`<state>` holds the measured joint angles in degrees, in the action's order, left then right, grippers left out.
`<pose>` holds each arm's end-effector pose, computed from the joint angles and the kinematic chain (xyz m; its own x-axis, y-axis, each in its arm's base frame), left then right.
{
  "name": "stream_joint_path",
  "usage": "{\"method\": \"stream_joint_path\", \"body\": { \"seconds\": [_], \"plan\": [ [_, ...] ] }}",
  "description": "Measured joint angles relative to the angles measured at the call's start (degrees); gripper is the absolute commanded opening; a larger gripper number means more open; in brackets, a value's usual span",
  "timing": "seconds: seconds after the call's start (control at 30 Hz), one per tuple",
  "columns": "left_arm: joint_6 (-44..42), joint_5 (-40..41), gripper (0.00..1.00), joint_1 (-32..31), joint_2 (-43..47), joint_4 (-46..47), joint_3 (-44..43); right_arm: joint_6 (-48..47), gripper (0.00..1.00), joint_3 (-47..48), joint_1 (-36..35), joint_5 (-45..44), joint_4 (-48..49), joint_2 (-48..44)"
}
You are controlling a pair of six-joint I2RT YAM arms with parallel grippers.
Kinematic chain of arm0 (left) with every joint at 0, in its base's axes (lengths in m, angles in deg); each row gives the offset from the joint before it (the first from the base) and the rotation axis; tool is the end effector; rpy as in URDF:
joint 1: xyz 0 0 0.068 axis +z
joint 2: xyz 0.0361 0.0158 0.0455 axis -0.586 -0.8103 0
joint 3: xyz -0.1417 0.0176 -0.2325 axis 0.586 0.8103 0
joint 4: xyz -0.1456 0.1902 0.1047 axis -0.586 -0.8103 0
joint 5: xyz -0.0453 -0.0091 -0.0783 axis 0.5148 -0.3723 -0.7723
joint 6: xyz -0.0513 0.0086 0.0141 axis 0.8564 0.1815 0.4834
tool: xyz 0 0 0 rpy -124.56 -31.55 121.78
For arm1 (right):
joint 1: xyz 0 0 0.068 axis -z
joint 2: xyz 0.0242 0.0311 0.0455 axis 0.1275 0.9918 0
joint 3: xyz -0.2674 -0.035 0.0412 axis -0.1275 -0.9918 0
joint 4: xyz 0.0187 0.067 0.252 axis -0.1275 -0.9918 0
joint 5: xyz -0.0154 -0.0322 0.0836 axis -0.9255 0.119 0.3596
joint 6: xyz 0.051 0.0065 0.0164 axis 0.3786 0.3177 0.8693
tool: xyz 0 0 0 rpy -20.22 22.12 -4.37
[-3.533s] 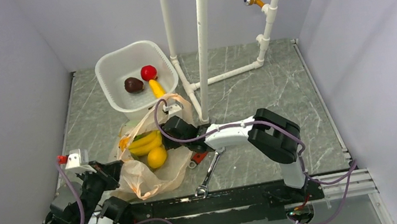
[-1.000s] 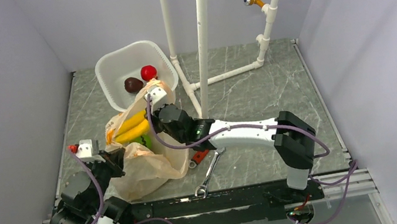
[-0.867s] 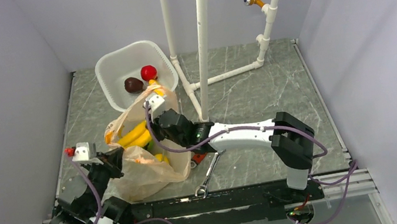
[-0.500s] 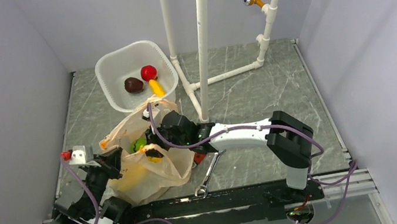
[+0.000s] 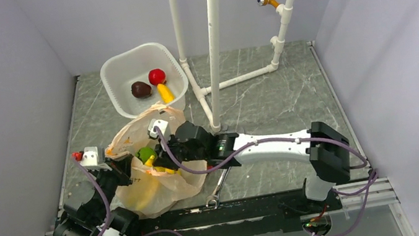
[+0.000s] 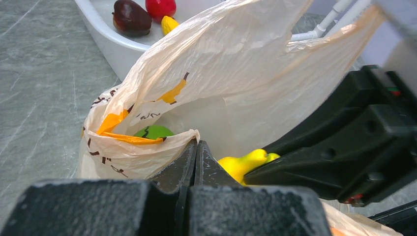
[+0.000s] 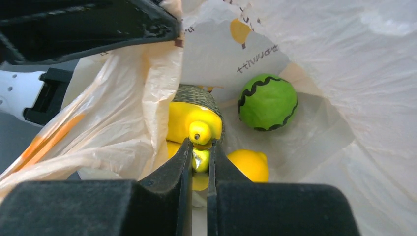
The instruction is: Take the fake fruits out of the plastic bag
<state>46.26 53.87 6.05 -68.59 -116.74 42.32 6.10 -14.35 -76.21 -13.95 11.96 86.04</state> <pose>0.0432 -0.0152 0.3066 -0.2179 -0.2780 -0.9355 0.2210 0.9196 -0.3247 0.1370 0.3676 0.2846 -0.2710 -0.2692 -0.9242 -0.9377 0.2906 0.1903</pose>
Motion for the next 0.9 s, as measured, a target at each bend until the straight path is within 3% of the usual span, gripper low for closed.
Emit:
{"method": "stream_joint_path", "body": {
  "seconds": [0.43,0.67,0.9],
  "plan": [
    [0.0,-0.1,0.0,0.0,0.0,0.2,0.0,-16.2,0.0,-3.2,-4.3,-19.2,7.5,-5.8],
    [0.0,0.5,0.0,0.0,0.9,0.2,0.0,-26.2,0.0,0.6,-4.2,-33.1,9.1,-6.8],
    [0.7,3.3,0.0,0.0,3.2,0.1,0.0,-27.8,0.0,6.3,-2.1,-38.1,7.4,-10.4]
  ]
}}
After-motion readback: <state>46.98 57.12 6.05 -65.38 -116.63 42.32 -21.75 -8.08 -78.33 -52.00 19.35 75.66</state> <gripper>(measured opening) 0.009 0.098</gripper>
